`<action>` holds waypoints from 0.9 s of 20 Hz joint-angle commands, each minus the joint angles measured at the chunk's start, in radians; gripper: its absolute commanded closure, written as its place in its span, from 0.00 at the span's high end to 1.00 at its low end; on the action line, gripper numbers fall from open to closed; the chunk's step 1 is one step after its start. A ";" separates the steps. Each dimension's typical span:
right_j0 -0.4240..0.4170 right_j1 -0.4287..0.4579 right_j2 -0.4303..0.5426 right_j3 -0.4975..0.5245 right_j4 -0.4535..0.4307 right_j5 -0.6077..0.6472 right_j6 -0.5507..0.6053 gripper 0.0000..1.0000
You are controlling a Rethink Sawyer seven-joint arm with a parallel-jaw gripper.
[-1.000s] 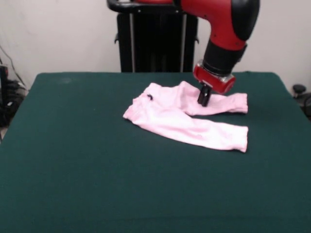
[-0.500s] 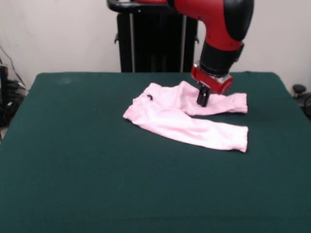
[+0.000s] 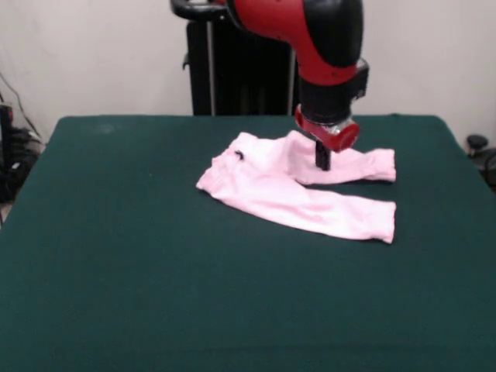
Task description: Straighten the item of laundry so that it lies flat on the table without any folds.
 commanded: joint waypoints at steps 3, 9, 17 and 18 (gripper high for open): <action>-0.074 0.077 0.375 0.020 0.088 -0.097 0.393 0.00; -0.219 0.150 0.565 0.077 0.024 -0.167 0.456 0.00; -0.197 0.118 0.529 0.082 0.005 -0.151 0.451 0.00; -0.181 0.106 0.492 0.078 0.013 -0.133 0.438 0.00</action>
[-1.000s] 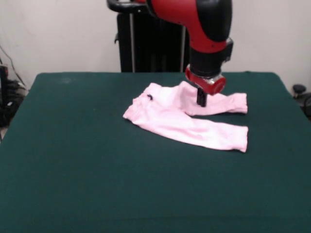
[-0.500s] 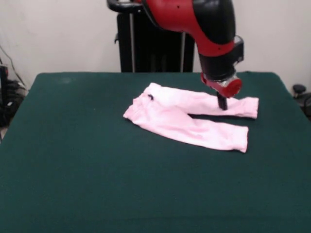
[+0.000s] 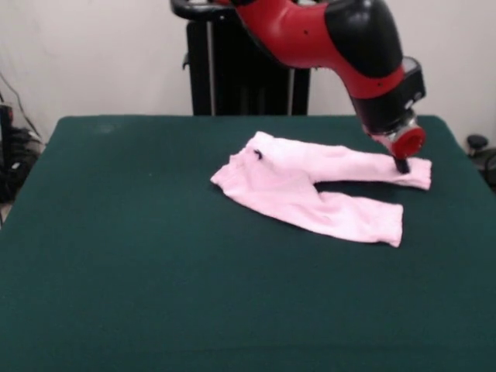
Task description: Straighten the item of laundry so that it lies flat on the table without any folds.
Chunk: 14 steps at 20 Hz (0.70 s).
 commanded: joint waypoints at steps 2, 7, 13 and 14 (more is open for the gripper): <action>0.107 -0.067 -0.006 0.021 0.046 0.031 0.221 0.00; 0.202 -0.295 -0.163 0.089 0.085 0.213 0.211 0.00; 0.509 -0.409 -0.637 -0.060 -0.004 0.530 0.258 0.00; 0.537 -0.407 -0.689 -0.086 -0.028 0.562 0.265 0.00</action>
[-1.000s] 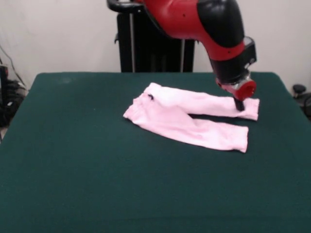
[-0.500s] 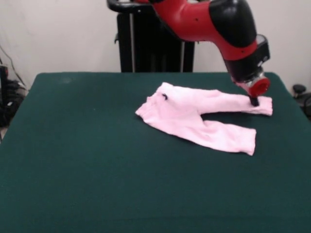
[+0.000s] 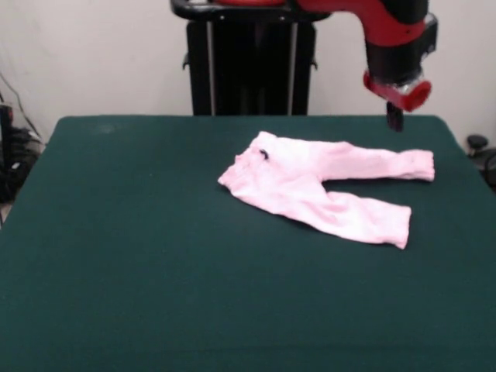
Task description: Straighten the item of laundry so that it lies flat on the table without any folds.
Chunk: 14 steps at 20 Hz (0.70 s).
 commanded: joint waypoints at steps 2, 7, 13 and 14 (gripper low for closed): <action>0.270 -0.149 -0.481 -0.157 -0.056 0.360 0.267 0.00; 0.269 -0.189 -0.540 -0.165 -0.099 0.373 0.237 0.00; 0.153 -0.119 -0.523 -0.160 -0.162 0.119 0.106 0.00; 0.122 -0.095 -0.515 -0.169 -0.185 0.071 0.084 0.00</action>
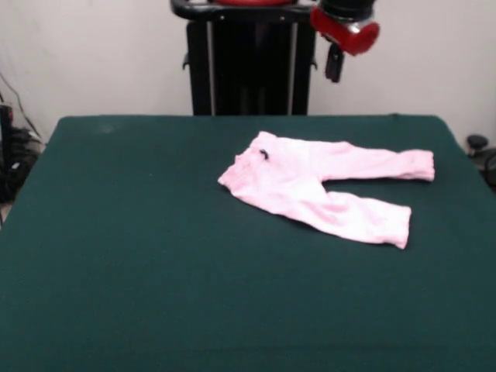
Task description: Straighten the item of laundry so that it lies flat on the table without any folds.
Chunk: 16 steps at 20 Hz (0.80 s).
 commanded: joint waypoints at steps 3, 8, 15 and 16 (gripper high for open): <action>-0.208 0.129 0.001 -0.104 -0.133 -0.282 0.020 0.00; -0.333 0.157 0.067 -0.114 -0.220 -0.334 -0.008 0.00; -0.297 0.133 0.075 -0.192 -0.198 -0.222 0.050 0.00; -0.297 0.132 0.081 -0.207 -0.192 -0.203 0.051 0.00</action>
